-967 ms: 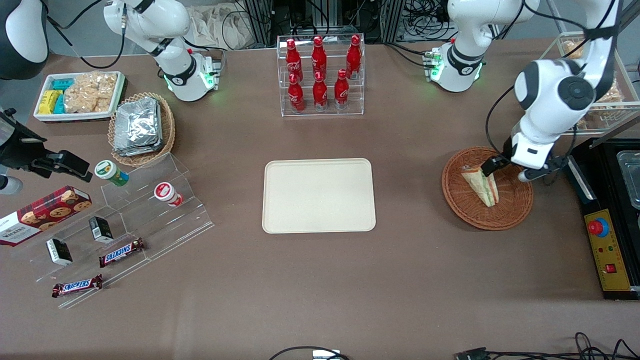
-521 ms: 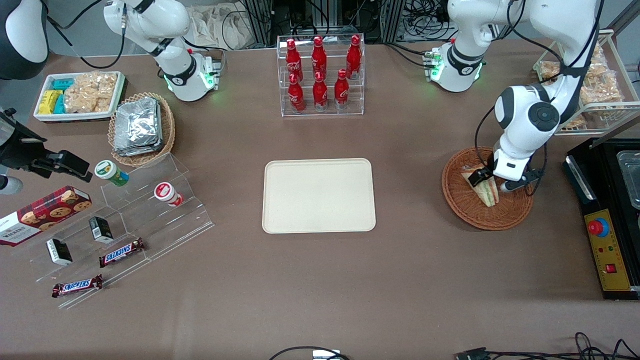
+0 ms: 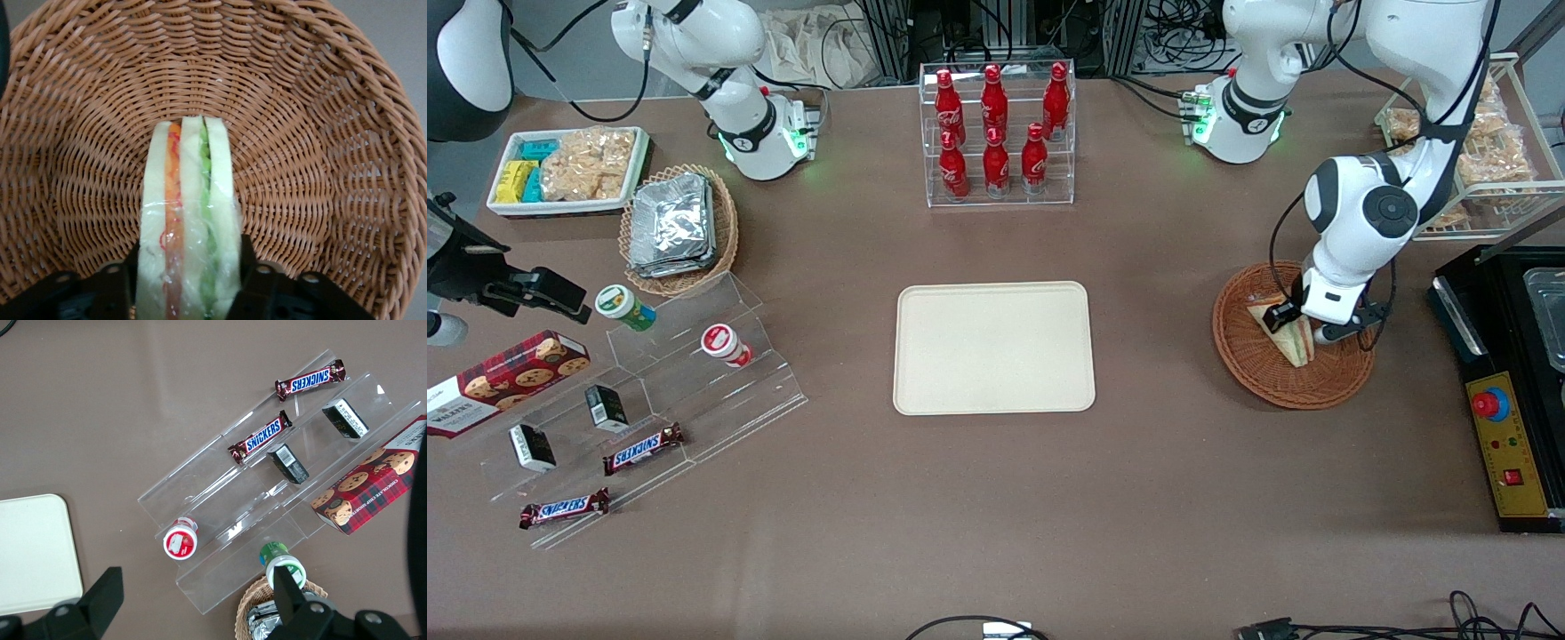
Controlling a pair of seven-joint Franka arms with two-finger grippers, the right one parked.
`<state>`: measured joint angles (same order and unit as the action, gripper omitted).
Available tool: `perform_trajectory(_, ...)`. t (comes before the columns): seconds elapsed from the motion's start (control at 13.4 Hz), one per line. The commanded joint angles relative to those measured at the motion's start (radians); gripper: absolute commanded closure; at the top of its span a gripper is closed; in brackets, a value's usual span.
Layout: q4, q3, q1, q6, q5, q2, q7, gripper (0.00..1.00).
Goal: Place sandwich from basket to tray
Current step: 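Lower the left gripper and close it on the sandwich, then lift the sandwich out of the basket with the left gripper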
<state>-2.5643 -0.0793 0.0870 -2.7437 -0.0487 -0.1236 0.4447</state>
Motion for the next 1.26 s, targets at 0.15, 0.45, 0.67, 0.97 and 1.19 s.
perform_trajectory(0.15,0.010,-0.002,0.007,0.007,-0.010,0.027,0.008,1.00)
perform_trajectory(0.45,0.126,0.003,0.013,0.309,-0.011,0.131,0.003,1.00)
perform_trajectory(0.67,0.472,0.007,0.026,0.820,-0.007,0.150,-0.035,1.00)
perform_trajectory(0.97,0.879,0.047,0.042,1.223,0.007,0.114,-0.100,1.00)
perform_trajectory(1.19,1.088,0.172,0.040,1.401,0.035,0.076,-0.087,1.00)
